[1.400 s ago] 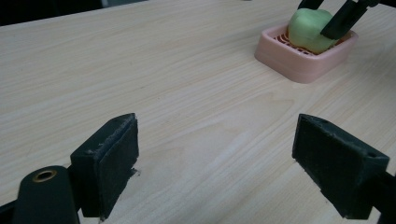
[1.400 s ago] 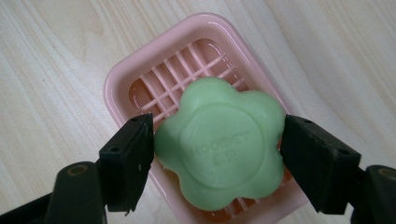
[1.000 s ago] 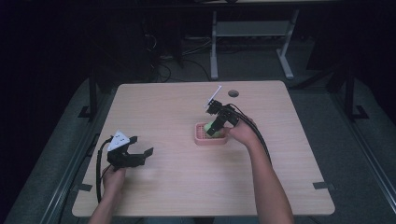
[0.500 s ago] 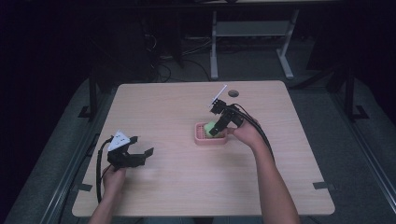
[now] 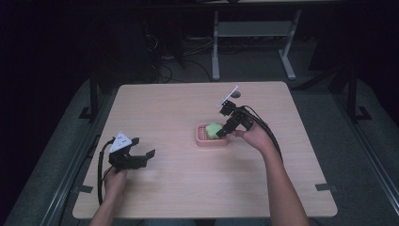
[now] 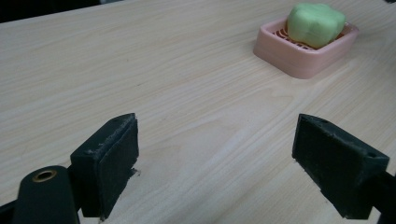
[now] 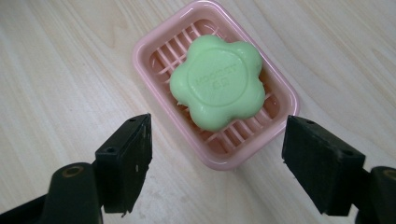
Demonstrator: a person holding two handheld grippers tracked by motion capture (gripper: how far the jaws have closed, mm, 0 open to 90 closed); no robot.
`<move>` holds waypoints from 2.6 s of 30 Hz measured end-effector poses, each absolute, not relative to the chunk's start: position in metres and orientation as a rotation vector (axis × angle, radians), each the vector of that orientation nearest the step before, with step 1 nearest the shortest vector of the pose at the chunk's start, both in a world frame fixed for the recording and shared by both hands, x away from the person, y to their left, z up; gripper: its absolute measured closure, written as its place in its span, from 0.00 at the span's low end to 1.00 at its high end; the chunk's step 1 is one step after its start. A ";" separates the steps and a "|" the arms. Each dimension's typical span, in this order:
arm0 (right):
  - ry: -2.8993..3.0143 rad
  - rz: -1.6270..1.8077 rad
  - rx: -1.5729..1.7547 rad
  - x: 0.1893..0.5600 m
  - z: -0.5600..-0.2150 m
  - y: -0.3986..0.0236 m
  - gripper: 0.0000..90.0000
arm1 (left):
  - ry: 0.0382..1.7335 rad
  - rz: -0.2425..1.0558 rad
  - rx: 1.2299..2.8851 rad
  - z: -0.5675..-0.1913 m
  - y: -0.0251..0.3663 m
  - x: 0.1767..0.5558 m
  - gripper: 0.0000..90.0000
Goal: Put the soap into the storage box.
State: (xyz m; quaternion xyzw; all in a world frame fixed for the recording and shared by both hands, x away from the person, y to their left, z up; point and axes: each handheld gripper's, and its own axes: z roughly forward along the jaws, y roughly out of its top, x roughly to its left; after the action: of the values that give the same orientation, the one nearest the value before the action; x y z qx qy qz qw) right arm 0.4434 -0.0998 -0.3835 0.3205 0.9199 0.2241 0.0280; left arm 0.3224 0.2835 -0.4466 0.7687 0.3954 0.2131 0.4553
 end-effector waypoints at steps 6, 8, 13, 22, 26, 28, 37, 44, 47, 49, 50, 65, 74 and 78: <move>2.827 0.705 0.960 0.436 -0.379 -0.103 0.26 | 0.974 0.530 1.891 -0.447 0.282 0.322 0.16; 2.825 0.711 0.971 0.434 -0.379 -0.105 0.26 | 0.970 0.531 1.894 -0.447 0.282 0.322 0.16; 2.824 0.720 0.985 0.429 -0.384 -0.114 0.26 | 0.960 0.530 1.910 -0.447 0.278 0.322 0.16; 2.806 0.750 0.986 0.418 -0.381 -0.127 0.26 | 0.950 0.525 1.923 -0.446 0.275 0.320 0.16; 2.804 0.753 0.987 0.414 -0.382 -0.131 0.26 | 0.950 0.526 1.922 -0.446 0.275 0.320 0.16; 2.802 0.764 0.981 0.411 -0.383 -0.133 0.26 | 0.951 0.528 1.921 -0.446 0.276 0.320 0.16; 2.809 0.740 0.991 0.400 -0.388 -0.141 0.25 | 0.948 0.525 1.928 -0.446 0.273 0.320 0.16; 2.791 0.771 1.010 0.390 -0.392 -0.154 0.25 | 0.950 0.527 1.928 -0.446 0.274 0.319 0.16; 2.787 0.766 1.018 0.386 -0.394 -0.159 0.25 | 0.950 0.528 1.926 -0.446 0.274 0.319 0.16; 2.783 0.772 1.027 0.384 -0.397 -0.164 0.25 | 0.950 0.527 1.926 -0.446 0.274 0.319 0.16; 2.781 0.774 1.037 0.382 -0.399 -0.166 0.25 | 0.947 0.528 1.926 -0.446 0.273 0.319 0.16; 2.765 0.785 1.078 0.363 -0.412 -0.188 0.25 | 0.938 0.526 1.941 -0.446 0.271 0.318 0.16; 2.748 0.798 1.100 0.350 -0.421 -0.201 0.25 | 0.936 0.520 1.946 -0.447 0.270 0.318 0.16; 2.738 0.803 1.108 0.345 -0.423 -0.205 0.25 | 0.929 0.529 1.949 -0.447 0.268 0.318 0.16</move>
State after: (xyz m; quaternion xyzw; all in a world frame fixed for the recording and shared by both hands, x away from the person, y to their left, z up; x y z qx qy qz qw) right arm 0.3446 -0.2046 -0.4226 0.3616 0.8938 0.2620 0.0404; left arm 0.3178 0.2685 -0.4471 0.7859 0.3747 0.2131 0.4434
